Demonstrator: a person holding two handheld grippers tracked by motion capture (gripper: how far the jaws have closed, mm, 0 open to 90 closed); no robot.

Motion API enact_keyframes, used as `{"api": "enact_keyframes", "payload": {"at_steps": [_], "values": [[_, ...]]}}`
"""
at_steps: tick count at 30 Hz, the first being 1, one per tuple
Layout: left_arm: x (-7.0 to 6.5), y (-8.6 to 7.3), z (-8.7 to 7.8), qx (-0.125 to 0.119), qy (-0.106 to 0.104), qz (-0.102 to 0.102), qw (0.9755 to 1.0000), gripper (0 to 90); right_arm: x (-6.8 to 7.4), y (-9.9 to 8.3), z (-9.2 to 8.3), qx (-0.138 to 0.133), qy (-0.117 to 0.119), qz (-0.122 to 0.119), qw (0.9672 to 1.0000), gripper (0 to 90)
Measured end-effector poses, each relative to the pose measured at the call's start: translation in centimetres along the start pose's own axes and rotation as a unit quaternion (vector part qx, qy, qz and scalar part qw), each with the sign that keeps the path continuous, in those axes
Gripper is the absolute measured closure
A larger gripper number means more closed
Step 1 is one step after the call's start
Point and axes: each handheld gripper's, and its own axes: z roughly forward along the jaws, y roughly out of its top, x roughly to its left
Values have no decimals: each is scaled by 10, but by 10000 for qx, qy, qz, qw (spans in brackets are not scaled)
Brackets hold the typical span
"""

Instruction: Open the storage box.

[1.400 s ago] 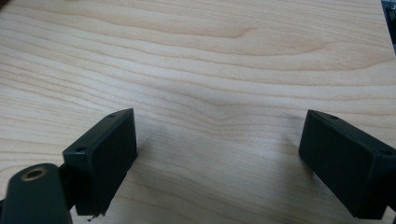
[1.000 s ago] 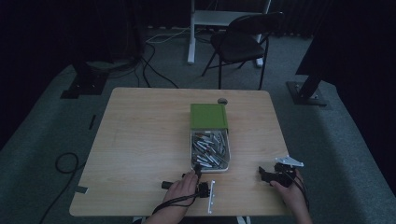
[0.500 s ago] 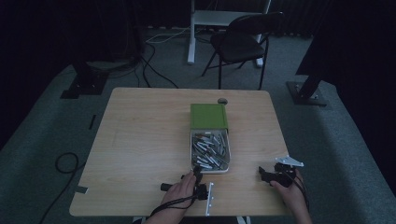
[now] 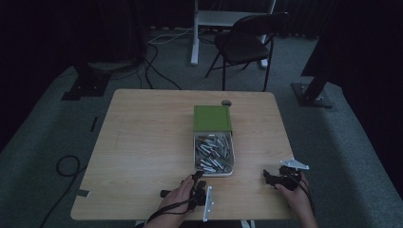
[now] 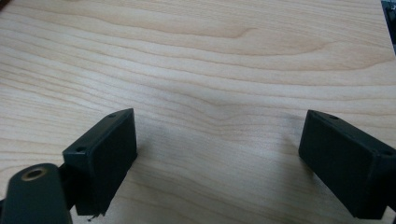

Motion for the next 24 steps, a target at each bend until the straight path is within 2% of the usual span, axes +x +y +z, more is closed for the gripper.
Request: {"api": "enact_keyframes", "payload": {"at_steps": [1, 3, 5, 6, 9, 10, 14, 16, 20, 22, 23, 24], "values": [[1, -1, -1, -64, -80, -133, 9999, 526, 0, 0, 0, -1, 1, 0, 10000, 109], [3, -3, -4, -113, -131, -191, 9997, 508, 0, 0, 0, 0, -1, 1, 10000, 109], [5, -6, -6, -234, -306, -501, 9980, 508, 0, 0, 0, -1, 0, 1, 10000, 109], [6, -7, -7, -236, -346, -560, 9976, 508, 0, 0, 0, -1, 0, 1, 10000, 110], [12, -11, -12, -354, -470, -930, 9939, 508, 0, 0, 0, -1, 0, 2, 10000, 110], [14, -12, -14, -407, -527, -1083, 9919, 504, 0, 0, 0, 3, -1, -1, 10000, 109], [23, -18, -22, -560, -605, -1479, 9856, 497, 0, 0, 0, -1, -1, 2, 10000, 109], [28, -21, -25, -578, -583, -1584, 9839, 497, 0, 0, 0, 0, 0, 1, 10000, 109], [36, -30, -29, -616, -624, -1863, 9786, 477, 0, 0, 0, 0, -1, 1, 10000, 109], [38, -33, -30, -599, -603, -1892, 9783, 477, 0, 0, 0, 0, 0, 1, 10000, 109], [41, -39, -30, -577, -574, -2012, 9762, 477, 0, 0, 0, 1, 0, 1, 10000, 109], [41, -39, -30, -577, -574, -2012, 9762, 477, 0, 0, 0, 1, 0, 1, 10000, 109]]}}
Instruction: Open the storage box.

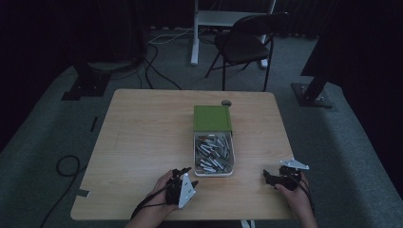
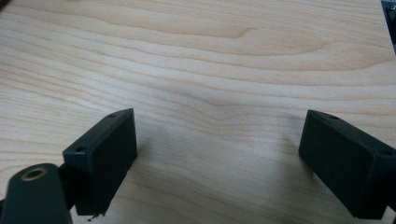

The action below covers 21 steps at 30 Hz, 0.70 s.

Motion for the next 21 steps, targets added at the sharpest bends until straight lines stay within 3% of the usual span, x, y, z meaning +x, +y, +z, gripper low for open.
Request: {"api": "enact_keyframes", "payload": {"at_steps": [2, 10, 12, 21], "values": [[7, -8, -1, 73, 128, -103, 9998, 460, 0, 0, 0, 0, 0, 0, 10000, 109], [20, -27, -5, 207, 189, -545, 9981, 450, 0, 0, 0, -1, 0, -3, 10000, 109], [24, -31, -5, 232, 267, -648, 9973, 447, 0, 0, 0, -2, 1, -4, 10000, 109], [38, -49, -5, 252, 253, -1239, 9917, 402, 0, 0, 0, 0, 0, -7, 10000, 109]]}}
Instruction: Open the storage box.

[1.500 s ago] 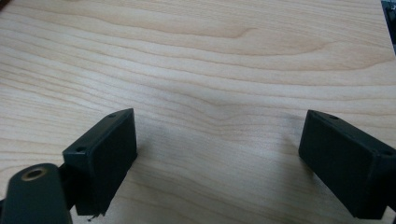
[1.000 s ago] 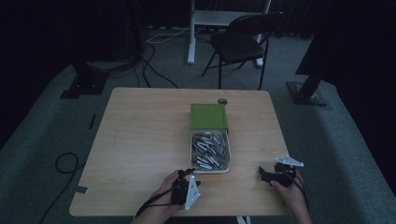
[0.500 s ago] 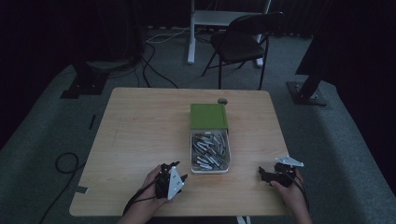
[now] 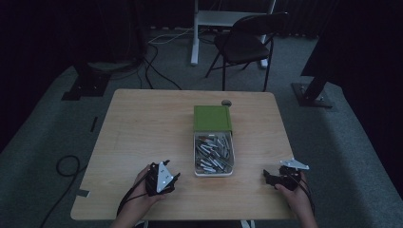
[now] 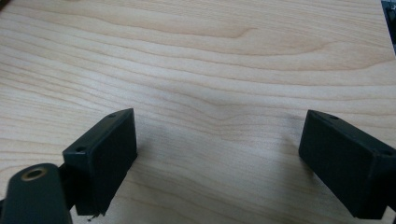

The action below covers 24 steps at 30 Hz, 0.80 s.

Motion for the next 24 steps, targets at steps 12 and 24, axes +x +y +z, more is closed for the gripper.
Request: {"api": "enact_keyframes", "payload": {"at_steps": [12, 24], "values": [[28, -20, -5, 148, 241, -833, 9961, 291, 0, 0, 0, -1, 2, 1, 10000, 109], [54, -36, -11, 44, 420, -1887, 9811, 149, 0, 0, 0, -1, 0, 0, 10000, 109]]}}
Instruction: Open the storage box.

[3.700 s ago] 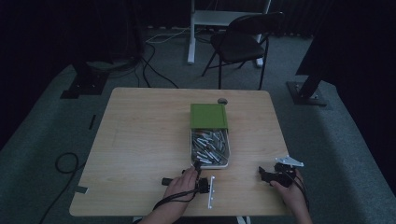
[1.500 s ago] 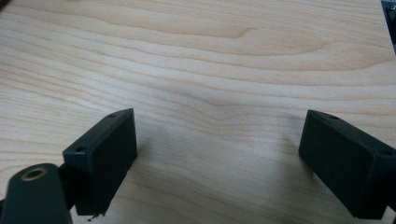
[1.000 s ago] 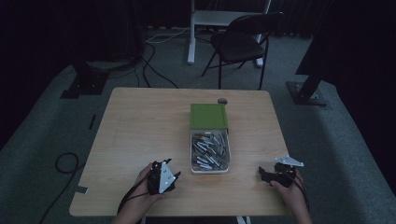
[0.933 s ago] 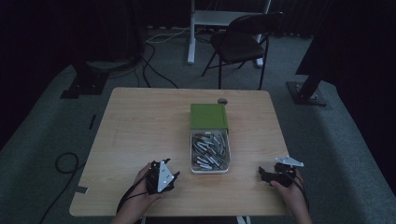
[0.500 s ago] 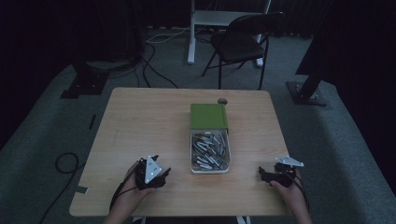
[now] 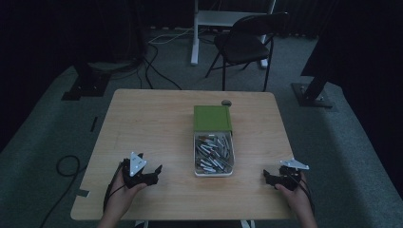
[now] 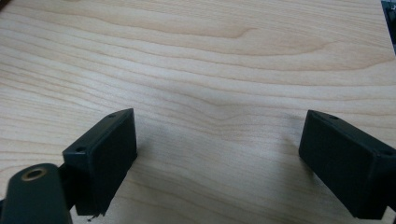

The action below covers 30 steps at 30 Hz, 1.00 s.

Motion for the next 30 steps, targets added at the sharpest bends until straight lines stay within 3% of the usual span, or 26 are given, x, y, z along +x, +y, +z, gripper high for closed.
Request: {"api": "enact_keyframes", "payload": {"at_steps": [3, 13, 15, 18, 21, 30], "values": [[9, -5, 2, 88, 133, -249, 9996, 105, 0, 0, 0, 0, 1, 0, 10000, 109], [39, -23, -1, 418, 616, -594, 9955, 83, 0, 0, 0, 0, 0, 1, 10000, 109], [44, -26, -2, 506, 657, -551, 9950, 46, 0, 0, 0, 0, 0, 1, 10000, 109], [51, -30, -3, 483, 745, -778, 9930, 30, 0, 0, 0, 0, 0, -1, 10000, 109], [57, -32, -4, 532, 816, -847, 9916, 26, 0, 0, 0, 1, 0, -1, 10000, 109], [66, -40, -6, 990, 838, -869, 9877, 26, 0, 0, 0, 1, -1, 1, 10000, 109]]}}
